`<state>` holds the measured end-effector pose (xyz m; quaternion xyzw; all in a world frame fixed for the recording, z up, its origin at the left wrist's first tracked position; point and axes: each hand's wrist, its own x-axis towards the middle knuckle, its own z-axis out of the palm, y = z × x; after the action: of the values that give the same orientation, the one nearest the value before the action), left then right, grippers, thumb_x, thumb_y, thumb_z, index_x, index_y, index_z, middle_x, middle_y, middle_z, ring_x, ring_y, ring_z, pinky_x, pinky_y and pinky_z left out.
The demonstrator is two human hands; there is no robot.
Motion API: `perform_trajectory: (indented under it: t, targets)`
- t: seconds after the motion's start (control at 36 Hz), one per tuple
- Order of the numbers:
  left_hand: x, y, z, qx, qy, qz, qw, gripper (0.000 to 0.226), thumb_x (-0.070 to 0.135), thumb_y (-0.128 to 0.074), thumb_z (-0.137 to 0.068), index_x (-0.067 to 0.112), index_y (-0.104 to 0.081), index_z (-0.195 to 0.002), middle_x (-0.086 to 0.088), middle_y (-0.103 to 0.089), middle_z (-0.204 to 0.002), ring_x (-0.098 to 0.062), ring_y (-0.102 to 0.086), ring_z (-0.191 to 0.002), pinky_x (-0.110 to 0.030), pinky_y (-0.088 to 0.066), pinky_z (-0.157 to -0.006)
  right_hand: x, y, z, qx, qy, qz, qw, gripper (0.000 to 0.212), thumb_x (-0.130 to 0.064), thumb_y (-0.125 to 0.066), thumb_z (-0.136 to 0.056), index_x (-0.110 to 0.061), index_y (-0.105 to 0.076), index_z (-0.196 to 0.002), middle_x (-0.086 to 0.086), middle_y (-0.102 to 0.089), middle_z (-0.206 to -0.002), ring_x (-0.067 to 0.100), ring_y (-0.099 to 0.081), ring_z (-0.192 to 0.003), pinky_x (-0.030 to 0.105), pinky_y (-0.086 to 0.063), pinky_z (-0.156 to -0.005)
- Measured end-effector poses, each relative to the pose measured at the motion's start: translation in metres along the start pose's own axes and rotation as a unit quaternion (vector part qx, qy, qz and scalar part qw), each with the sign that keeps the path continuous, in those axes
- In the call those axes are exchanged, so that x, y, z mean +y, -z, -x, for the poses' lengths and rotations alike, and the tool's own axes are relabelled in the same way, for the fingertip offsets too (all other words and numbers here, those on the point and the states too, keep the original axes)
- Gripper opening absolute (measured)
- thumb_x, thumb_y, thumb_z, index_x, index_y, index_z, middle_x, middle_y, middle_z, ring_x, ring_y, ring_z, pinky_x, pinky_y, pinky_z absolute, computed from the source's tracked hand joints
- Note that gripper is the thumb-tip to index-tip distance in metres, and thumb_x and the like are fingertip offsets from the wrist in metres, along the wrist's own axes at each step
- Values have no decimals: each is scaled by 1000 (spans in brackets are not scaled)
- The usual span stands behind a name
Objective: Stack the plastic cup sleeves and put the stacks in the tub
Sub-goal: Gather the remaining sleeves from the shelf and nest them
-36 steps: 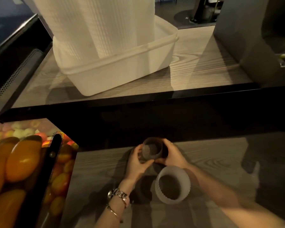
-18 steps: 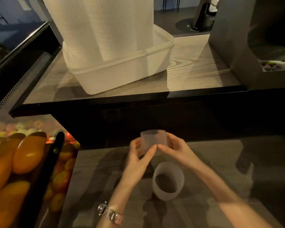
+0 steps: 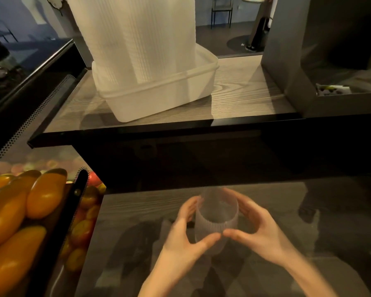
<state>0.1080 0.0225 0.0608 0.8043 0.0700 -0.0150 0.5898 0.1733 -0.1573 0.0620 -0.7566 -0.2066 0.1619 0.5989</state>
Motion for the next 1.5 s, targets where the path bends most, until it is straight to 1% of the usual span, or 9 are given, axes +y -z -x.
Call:
perform_trajectory:
  t: [0.11,0.28,0.64,0.81,0.89,1.0,1.25,1.36,1.5]
  targets:
    - [-10,-4,7,9,-6,-46,999,75,55,-72,-61,59,-31,-123,40,-42,-124,16,-38,-119,-9,-35,-92,16,-9,7,6,-37,2,999,75,-20,-84,-64,-47,-46,-123,-35,-50,-125,-12,-44,-120,4,-34,-97]
    - [-32,-17,5,33,23,-23,999,65,14,-79,-70,42,-41,-114,27,-50,-117,14,-44,-111,-9,-38,-92,36,-18,6,4,-75,-21,997,71,-12,-84,-62,-39,-51,-118,-29,-57,-119,-7,-51,-115,4,-40,-89]
    - [-37,-19,4,45,17,-18,999,62,19,-80,-68,43,-42,-111,27,-50,-116,18,-42,-110,0,-33,-87,38,-17,3,-3,-77,-20,997,71,-4,-82,-64,-36,-50,-119,-30,-57,-119,-8,-50,-115,5,-39,-91]
    - [-43,-14,3,40,-11,-26,999,70,27,-83,-63,47,-41,-114,31,-47,-119,17,-40,-114,-1,-32,-90,28,-1,-3,-77,-81,-66,992,64,-45,-74,-71,-27,-49,-127,-16,-57,-128,3,-52,-120,21,-44,-97]
    - [-44,-2,-3,29,10,-15,999,86,53,-84,-50,45,-39,-123,26,-43,-132,5,-39,-123,-21,-33,-105,22,2,-18,-63,-92,-48,993,60,-72,-49,-76,-37,-52,-124,-20,-57,-126,-3,-51,-118,13,-44,-92]
    - [-45,26,-18,82,5,-13,997,70,72,-64,-58,49,-39,-119,28,-41,-130,3,-42,-121,-20,-36,-100,19,-2,-60,-28,-111,-24,993,41,-60,-44,-78,-42,-54,-114,-18,-59,-121,-2,-54,-114,20,-44,-94]
    - [-73,100,-93,170,56,-41,983,40,17,-58,-90,9,-45,-127,-3,-48,-129,-13,-44,-122,-4,-40,-82,16,-31,-159,-7,-188,37,981,38,-28,-57,-91,-10,-55,-124,-5,-58,-95,13,-57,-97,20,-44,-82]
    - [-76,120,-122,173,117,-80,975,47,23,-58,-91,7,-43,-133,-11,-52,-131,-24,-48,-123,-27,-39,-96,12,-44,-190,-62,-205,41,976,44,-26,-50,-95,-14,-41,-137,6,-45,-138,23,-41,-128,25,-32,-103]
    - [-73,133,-152,154,163,-109,968,56,27,-52,-94,20,-29,-144,-11,-38,-145,-30,-41,-128,-32,-38,-96,-3,-63,-214,-78,-204,52,974,45,-32,-47,-95,-15,-40,-137,13,-42,-141,29,-43,-127,41,-38,-106]
